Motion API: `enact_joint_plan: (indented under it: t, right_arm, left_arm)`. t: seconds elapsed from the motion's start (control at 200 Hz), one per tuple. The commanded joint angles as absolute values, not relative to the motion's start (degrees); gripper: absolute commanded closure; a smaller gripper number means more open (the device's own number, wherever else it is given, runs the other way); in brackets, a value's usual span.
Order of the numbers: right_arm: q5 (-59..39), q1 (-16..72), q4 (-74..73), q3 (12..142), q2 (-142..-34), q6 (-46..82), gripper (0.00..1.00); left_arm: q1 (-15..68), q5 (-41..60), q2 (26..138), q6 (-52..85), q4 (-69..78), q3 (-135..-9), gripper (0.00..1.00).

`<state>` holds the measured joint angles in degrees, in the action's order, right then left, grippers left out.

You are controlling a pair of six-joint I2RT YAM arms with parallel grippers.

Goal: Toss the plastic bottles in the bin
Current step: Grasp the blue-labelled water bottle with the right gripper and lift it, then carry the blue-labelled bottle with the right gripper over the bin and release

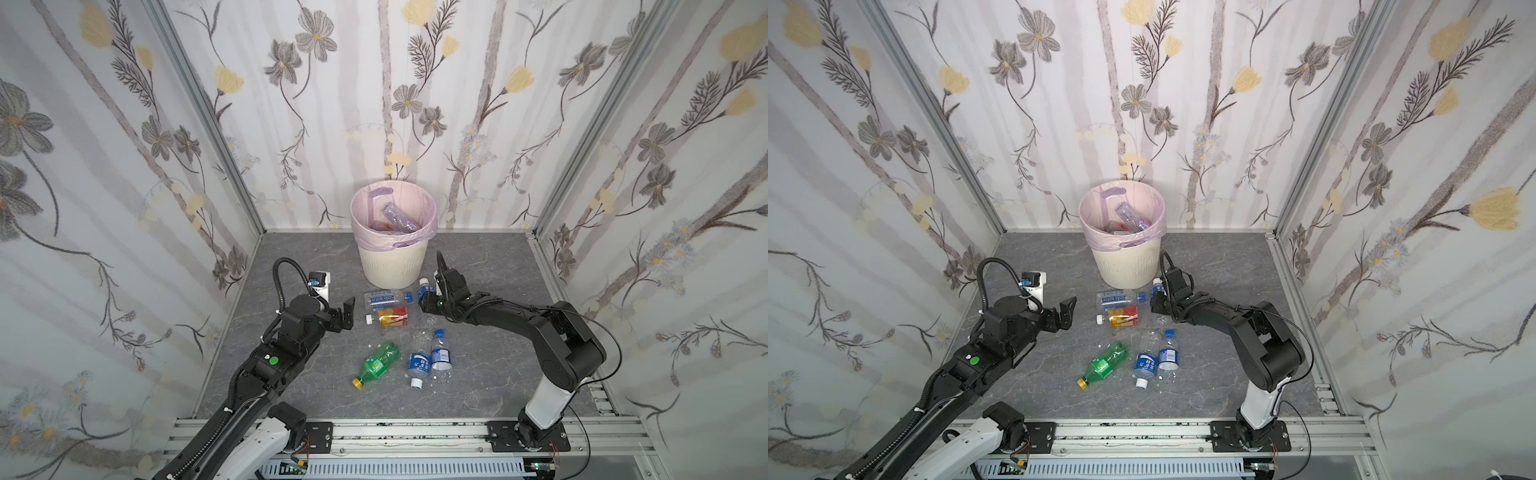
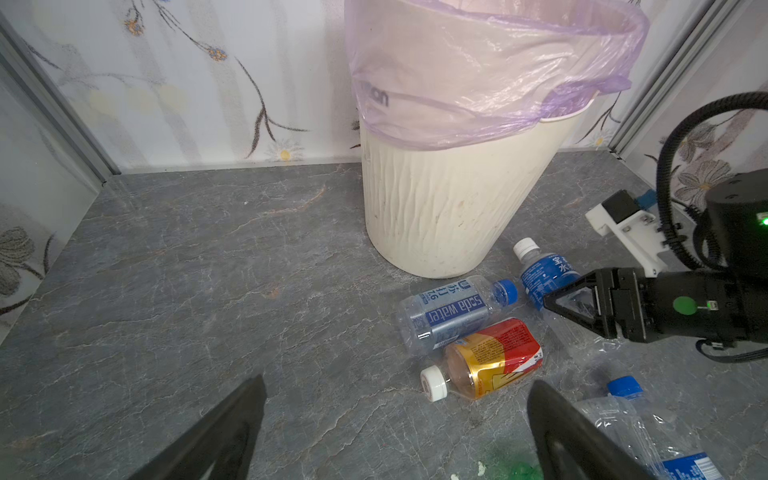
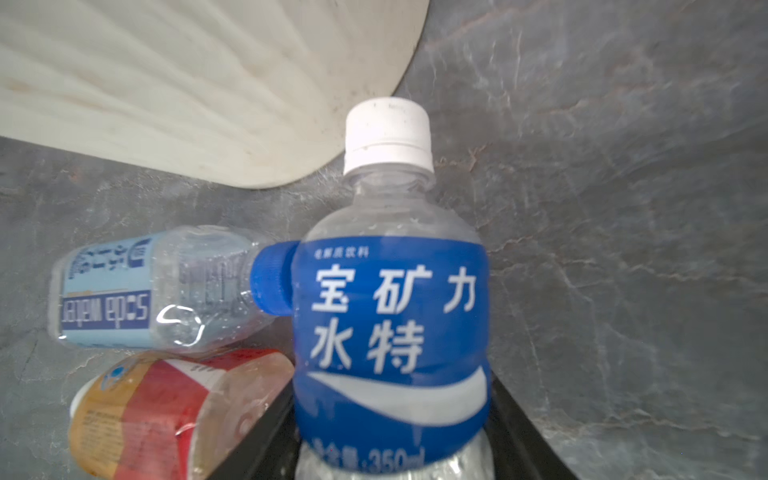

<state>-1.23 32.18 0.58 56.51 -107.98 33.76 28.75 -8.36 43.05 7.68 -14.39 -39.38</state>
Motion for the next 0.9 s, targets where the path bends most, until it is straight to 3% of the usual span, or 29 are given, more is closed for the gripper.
enact_joint_plan:
  t: [0.0,0.225,0.57,0.774,0.894]
  right_arm:
    - [1.8,32.1,0.0,55.8,-104.2,30.5,0.43]
    - [3.9,31.9,1.9,52.7,-91.9,24.6,0.41]
    - [4.0,32.0,0.4,47.8,-64.6,17.0,0.41]
    - [1.2,32.0,-2.1,46.0,-55.5,15.8,0.4]
    - [-2.4,32.0,-1.5,49.4,-55.9,15.8,0.41]
  left_arm:
    - [28.7,-8.1,43.4,7.8,-13.7,-39.2,0.0]
    - [28.7,-6.3,44.4,7.6,-13.8,-39.3,0.0]
    - [28.7,-5.6,45.1,7.8,-13.9,-39.6,0.0]
    - [28.7,-3.1,45.7,7.6,-13.9,-39.6,0.0]
    - [28.7,-2.4,45.9,7.8,-14.1,-40.0,0.0]
